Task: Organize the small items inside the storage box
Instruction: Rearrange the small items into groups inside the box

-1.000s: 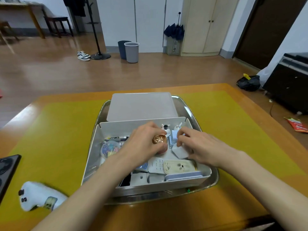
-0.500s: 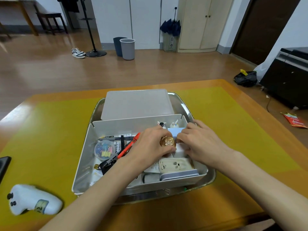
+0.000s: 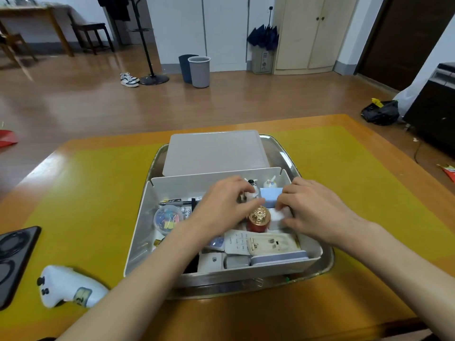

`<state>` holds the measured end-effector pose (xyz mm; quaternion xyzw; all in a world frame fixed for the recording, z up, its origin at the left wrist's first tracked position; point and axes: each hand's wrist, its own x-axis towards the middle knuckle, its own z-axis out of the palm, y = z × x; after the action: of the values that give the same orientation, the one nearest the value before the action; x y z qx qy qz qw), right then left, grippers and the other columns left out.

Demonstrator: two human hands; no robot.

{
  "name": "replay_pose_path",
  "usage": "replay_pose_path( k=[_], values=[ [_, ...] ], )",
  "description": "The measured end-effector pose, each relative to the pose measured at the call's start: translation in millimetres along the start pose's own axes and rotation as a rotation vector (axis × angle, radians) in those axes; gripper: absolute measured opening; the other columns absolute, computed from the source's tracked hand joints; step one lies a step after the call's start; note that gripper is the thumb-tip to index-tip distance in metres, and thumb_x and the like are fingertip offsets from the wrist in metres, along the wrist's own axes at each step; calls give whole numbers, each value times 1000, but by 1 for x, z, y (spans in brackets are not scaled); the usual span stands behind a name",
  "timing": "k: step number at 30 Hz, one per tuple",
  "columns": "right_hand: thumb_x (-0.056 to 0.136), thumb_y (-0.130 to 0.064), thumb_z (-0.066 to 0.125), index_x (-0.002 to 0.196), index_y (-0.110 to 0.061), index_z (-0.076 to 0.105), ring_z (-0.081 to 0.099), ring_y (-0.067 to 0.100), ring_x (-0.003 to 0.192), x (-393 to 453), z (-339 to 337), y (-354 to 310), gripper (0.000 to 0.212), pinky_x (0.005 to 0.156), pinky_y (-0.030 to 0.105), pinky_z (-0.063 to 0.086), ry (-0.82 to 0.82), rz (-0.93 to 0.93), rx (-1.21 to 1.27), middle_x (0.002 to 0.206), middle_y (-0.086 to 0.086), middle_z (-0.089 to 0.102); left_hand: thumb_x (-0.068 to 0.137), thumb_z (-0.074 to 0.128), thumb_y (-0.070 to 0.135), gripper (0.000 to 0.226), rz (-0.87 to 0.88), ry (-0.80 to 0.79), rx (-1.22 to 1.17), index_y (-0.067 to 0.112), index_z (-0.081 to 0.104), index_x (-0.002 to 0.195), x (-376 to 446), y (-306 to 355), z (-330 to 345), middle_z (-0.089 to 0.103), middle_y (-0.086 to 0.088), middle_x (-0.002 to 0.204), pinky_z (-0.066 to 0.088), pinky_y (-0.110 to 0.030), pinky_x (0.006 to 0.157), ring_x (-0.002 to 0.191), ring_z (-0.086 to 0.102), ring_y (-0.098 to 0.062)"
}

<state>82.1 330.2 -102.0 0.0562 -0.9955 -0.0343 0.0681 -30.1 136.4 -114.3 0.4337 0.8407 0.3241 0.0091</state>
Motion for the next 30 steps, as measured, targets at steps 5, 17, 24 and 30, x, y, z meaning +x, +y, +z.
replay_pose_path(
  k=[5,17,24,30],
  values=[
    [86,-48,61,101,-33,69,38,1,88,2,-5,-6,22,62,11,27,129,-27,185,92,-19,60,82,69,34,23,-55,-194,335,15,63,93,7,-21,-21,62,-4,98,47,-39,82,102,57,-28],
    [86,-53,63,122,-34,68,53,15,97,17,1,-21,41,81,32,45,15,-85,127,100,-13,66,81,71,48,34,-15,-259,460,19,63,98,8,-30,0,62,3,102,36,-33,64,103,57,-24],
    [86,-60,52,124,-35,65,51,12,100,13,-2,-23,47,77,29,45,4,-37,168,103,-14,64,84,68,44,35,-5,-262,427,19,63,108,-1,-30,-3,61,5,111,49,-38,73,107,56,-23],
    [85,-65,54,92,-38,67,51,-1,86,-8,-24,-15,30,63,26,41,7,-36,286,85,-20,59,89,64,45,33,-25,-196,244,23,67,113,-16,-8,-28,65,7,108,51,-40,81,101,60,-18]
  ],
)
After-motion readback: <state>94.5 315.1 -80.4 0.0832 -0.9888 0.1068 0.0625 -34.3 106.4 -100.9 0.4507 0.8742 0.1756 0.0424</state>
